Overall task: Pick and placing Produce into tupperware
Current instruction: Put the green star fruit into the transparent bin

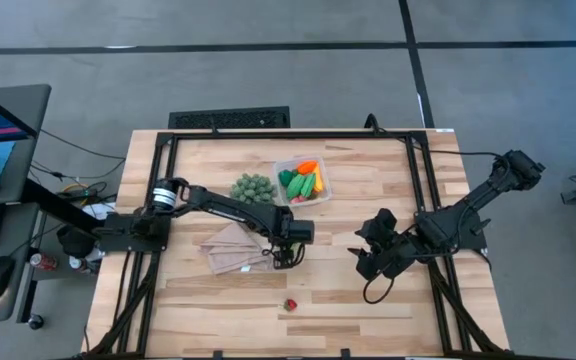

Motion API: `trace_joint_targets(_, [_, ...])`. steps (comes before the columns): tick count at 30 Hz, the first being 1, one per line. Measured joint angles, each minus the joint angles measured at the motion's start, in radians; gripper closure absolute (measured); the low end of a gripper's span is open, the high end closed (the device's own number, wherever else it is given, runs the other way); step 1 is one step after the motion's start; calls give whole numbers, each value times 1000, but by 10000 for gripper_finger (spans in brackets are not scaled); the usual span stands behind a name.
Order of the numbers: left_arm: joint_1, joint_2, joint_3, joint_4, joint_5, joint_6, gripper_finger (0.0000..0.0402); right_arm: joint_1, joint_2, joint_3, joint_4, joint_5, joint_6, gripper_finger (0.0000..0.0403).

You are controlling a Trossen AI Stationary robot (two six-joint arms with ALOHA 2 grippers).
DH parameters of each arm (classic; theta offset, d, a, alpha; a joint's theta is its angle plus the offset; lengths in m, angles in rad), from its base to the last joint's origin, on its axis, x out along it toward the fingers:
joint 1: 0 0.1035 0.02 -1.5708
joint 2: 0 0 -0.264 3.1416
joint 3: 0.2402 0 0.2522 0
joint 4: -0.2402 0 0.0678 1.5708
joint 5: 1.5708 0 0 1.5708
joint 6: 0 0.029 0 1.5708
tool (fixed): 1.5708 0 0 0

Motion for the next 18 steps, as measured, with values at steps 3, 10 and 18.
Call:
trace_joint_targets(3, [2,2,2,-3,12,2,123,-1,0,0,-3,-1,0,159])
trace_joint_targets(10, [6,28,1,-9,19,8,123,-2,0,0,0,-2,-17,159])
trace_joint_targets(18, [8,28,1,-6,30,12,127,-2,0,0,1,-3,-17,159])
